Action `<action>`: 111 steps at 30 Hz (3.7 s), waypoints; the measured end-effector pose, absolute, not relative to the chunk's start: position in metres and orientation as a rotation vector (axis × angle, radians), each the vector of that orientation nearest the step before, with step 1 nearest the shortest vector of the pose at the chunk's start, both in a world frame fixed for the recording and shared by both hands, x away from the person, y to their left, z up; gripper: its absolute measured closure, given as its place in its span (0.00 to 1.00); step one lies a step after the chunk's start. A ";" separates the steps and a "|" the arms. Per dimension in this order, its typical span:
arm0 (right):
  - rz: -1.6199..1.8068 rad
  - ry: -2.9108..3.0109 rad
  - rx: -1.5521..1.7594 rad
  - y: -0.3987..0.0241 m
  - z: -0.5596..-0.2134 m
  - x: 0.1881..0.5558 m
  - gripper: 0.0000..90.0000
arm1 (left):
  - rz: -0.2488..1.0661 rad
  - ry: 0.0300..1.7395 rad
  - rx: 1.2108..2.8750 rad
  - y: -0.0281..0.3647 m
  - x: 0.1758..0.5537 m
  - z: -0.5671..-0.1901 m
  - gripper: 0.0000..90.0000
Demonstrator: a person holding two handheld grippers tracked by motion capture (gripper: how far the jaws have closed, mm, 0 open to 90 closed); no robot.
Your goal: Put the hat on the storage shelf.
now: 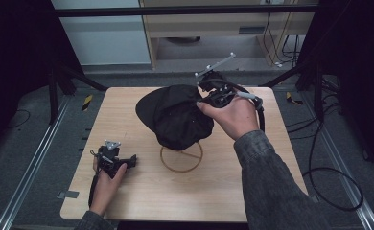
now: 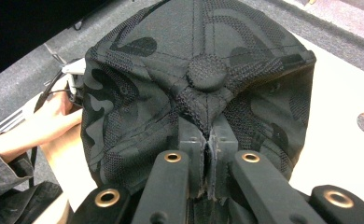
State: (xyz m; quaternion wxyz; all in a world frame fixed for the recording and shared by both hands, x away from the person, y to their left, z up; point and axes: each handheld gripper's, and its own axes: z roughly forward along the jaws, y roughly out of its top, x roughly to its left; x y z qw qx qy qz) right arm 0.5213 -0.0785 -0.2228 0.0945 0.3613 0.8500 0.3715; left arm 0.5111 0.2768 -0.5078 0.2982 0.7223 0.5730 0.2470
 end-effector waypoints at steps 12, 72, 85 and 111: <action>1.098 2.532 1.088 -0.079 -0.234 0.518 0.97 | 0.655 1.521 1.924 0.277 0.511 -0.508 0.00; 1.005 2.531 1.039 -0.037 -0.247 0.541 0.79 | 0.655 1.521 1.919 0.277 0.511 -0.508 0.00; 1.030 2.529 1.045 -0.036 -0.247 0.542 0.74 | 0.655 1.521 1.919 0.277 0.511 -0.508 0.00; 1.107 2.478 1.049 -0.060 -0.237 0.526 0.39 | 0.655 1.521 1.919 0.277 0.511 -0.508 0.00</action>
